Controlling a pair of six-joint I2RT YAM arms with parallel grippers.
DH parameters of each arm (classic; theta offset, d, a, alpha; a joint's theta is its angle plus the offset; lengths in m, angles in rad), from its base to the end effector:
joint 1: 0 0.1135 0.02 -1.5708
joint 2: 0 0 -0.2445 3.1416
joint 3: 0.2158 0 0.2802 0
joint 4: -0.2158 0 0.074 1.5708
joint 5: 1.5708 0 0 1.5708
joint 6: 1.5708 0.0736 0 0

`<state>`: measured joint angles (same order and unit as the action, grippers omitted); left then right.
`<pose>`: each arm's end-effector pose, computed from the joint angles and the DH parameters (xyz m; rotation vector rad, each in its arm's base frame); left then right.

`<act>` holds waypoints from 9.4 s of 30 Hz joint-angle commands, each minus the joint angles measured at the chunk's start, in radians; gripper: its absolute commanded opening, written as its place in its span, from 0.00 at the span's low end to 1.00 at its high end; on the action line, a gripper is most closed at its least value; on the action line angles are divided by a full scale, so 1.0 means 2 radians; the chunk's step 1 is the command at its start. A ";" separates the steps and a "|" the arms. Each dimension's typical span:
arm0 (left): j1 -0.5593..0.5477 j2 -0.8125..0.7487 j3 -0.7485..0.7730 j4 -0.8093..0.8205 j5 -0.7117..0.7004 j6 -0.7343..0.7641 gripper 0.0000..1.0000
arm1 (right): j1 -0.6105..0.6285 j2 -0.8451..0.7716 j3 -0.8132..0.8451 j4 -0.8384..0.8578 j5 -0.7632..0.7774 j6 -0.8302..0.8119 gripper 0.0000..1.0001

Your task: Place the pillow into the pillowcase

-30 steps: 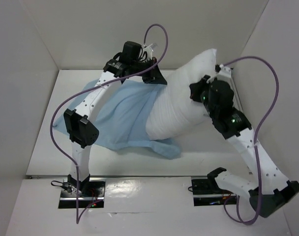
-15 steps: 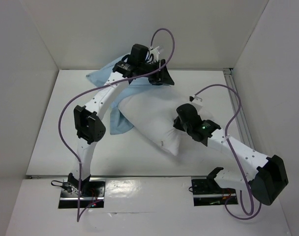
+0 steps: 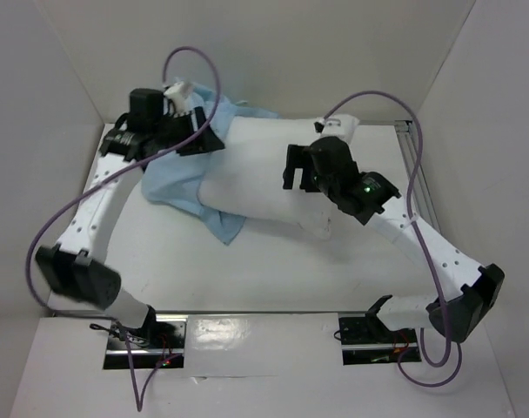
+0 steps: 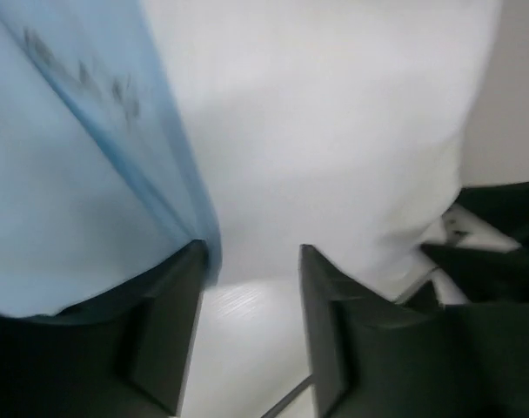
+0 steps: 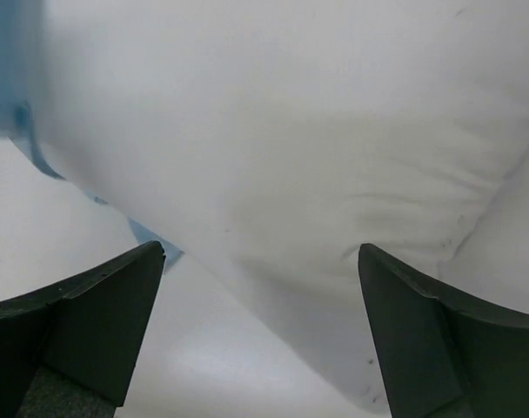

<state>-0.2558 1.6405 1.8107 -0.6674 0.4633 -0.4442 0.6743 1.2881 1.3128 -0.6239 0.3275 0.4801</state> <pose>0.3975 -0.1380 0.3962 0.0967 2.1345 -0.9006 0.2824 0.1954 0.3340 -0.0217 2.1511 0.3207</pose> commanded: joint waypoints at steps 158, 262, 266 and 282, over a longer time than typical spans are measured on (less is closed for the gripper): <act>-0.226 0.127 0.235 0.051 0.079 -0.114 0.00 | -0.050 -0.045 -0.283 0.294 -0.132 0.156 0.00; -0.160 0.034 0.063 -0.061 -0.255 0.016 0.80 | 0.047 -0.073 -0.197 0.050 -0.066 0.049 0.94; -0.187 0.125 0.141 -0.097 -0.367 0.033 0.82 | 0.020 -0.135 -0.171 0.015 0.052 0.080 1.00; -0.206 0.247 0.212 -0.161 -0.578 0.055 0.50 | -0.307 -0.090 -0.324 0.273 -0.433 0.170 1.00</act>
<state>-0.6769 2.1509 2.2196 -0.9497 -0.6010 -0.3447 -0.0029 1.0645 0.6033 -0.2245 -0.3912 0.8410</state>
